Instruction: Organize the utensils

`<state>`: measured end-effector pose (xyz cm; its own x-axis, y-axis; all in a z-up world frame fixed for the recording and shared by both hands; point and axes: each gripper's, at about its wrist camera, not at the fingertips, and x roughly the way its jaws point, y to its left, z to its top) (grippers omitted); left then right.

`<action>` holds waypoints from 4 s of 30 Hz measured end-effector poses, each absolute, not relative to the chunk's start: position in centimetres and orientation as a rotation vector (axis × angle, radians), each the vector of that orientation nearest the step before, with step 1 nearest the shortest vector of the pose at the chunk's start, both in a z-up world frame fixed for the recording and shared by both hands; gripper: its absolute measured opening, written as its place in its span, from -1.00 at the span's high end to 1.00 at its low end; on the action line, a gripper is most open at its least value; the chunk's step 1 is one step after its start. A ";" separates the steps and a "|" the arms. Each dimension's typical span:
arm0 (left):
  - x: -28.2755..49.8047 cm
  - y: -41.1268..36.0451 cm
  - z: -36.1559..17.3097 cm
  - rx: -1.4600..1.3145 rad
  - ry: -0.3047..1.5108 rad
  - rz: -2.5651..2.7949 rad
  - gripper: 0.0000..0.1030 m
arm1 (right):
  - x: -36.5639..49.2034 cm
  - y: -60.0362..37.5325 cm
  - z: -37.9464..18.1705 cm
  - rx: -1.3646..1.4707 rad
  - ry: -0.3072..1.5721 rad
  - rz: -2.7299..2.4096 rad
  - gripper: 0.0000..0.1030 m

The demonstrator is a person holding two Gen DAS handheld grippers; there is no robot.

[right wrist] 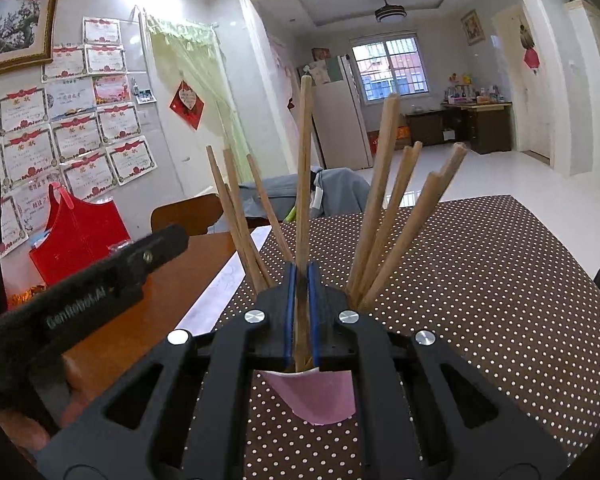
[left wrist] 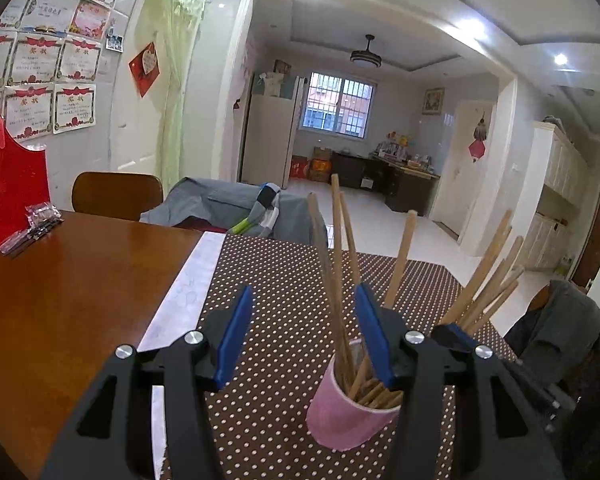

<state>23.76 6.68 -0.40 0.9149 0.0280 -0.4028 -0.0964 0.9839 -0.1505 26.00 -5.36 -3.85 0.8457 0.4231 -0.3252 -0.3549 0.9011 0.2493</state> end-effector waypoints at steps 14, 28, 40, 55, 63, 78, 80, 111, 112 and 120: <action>19.6 6.8 -0.6 -0.167 0.422 0.028 -0.03 | 21.1 -6.5 -1.7 0.160 0.330 0.359 0.12; 13.3 4.8 0.6 -0.136 0.376 -0.074 -0.07 | 14.4 -8.1 -0.1 0.124 0.272 0.291 -0.04; 9.0 3.3 1.6 -0.098 0.318 -0.100 -0.07 | 9.3 -8.4 1.1 0.061 0.197 0.232 -0.33; 6.0 2.6 2.2 -0.035 0.236 -0.067 -0.22 | 6.9 -8.3 1.0 0.032 0.161 0.204 -0.50; 5.3 2.3 2.2 -0.002 0.195 -0.067 -0.28 | 6.3 -8.5 0.7 0.029 0.158 0.198 -0.54; 5.0 2.5 2.1 0.010 0.134 -0.079 -0.33 | 6.1 -8.7 0.3 0.031 0.158 0.183 -0.63; 5.1 2.5 2.1 0.012 0.134 -0.077 -0.33 | 6.2 -8.7 0.2 0.031 0.162 0.179 -0.65; 5.2 2.1 1.7 0.041 0.126 -0.064 -0.38 | 6.9 -9.0 -0.1 0.049 0.177 0.167 -0.73; 5.1 2.2 1.7 0.039 0.125 -0.066 -0.38 | 6.9 -9.0 -0.1 0.049 0.177 0.167 -0.74; 5.1 2.2 1.6 0.041 0.123 -0.063 -0.38 | 6.9 -8.9 -0.2 0.048 0.182 0.166 -0.74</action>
